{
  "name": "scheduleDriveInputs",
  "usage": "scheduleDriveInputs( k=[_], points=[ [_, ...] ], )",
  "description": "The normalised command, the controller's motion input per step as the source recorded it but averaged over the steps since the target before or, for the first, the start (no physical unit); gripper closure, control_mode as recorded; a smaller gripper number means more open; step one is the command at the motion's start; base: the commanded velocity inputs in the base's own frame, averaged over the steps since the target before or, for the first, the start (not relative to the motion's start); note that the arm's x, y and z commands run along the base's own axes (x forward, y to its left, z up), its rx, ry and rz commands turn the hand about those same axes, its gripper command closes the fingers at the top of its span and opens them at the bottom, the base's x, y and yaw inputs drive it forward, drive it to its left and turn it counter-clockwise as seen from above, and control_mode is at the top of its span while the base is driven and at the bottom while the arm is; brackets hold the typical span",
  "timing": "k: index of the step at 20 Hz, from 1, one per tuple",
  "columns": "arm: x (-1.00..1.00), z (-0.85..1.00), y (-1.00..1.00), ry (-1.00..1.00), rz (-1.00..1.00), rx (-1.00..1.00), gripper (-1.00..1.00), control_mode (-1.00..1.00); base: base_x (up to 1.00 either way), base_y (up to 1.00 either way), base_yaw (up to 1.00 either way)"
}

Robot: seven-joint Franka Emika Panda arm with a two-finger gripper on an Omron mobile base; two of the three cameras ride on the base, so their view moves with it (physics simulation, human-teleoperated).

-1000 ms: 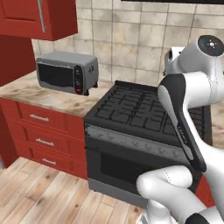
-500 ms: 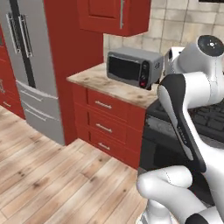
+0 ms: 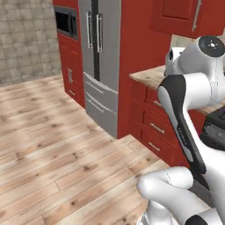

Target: Pick the candle and jar from the dining table and place them in the open cabinet. Close the cabinet after placing the objects.

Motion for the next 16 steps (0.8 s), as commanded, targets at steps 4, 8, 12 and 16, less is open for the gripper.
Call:
scheduleDriveInputs(
  k=[4,8,12,16],
  points=[
    [0.00,0.00,0.00,0.00,0.00,0.00,-1.00,1.00,0.58,0.37,0.51],
    [0.00,0.00,0.00,0.00,0.00,0.00,-1.00,1.00,0.62,0.34,0.48],
    [0.00,0.00,0.00,0.00,0.00,0.00,-1.00,1.00,0.65,0.27,0.46],
    [0.00,0.00,0.00,0.00,0.00,0.00,-1.00,1.00,0.69,0.16,0.44]
  ],
)
